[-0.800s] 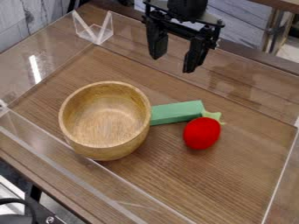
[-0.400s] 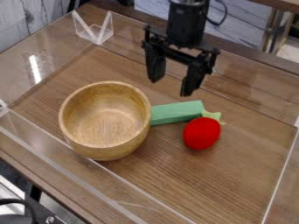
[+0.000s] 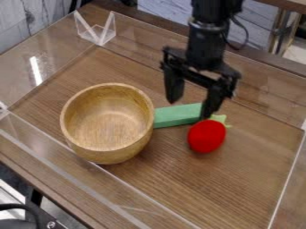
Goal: Move the red fruit to the left
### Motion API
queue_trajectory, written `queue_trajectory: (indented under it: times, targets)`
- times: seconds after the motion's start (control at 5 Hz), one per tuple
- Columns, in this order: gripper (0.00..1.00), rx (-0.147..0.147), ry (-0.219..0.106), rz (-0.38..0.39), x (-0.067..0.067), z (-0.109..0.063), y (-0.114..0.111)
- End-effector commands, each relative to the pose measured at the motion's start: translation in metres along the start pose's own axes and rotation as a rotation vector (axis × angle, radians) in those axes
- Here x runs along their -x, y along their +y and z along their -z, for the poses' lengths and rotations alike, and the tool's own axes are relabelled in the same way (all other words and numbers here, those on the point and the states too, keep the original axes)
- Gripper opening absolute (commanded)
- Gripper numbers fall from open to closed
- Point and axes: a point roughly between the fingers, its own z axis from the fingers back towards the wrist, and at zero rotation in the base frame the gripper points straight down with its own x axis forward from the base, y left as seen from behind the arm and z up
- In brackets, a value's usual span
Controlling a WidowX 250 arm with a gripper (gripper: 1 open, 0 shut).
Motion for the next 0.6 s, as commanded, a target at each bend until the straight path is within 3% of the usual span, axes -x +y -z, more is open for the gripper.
queue_trajectory:
  times: [0.0,0.4]
  targets:
    - [1.0,0.01,-0.037,0.029,-0.003,0.0,-0.017]
    - [1.0,0.008,-0.038,0.071,-0.008,0.022,-0.019]
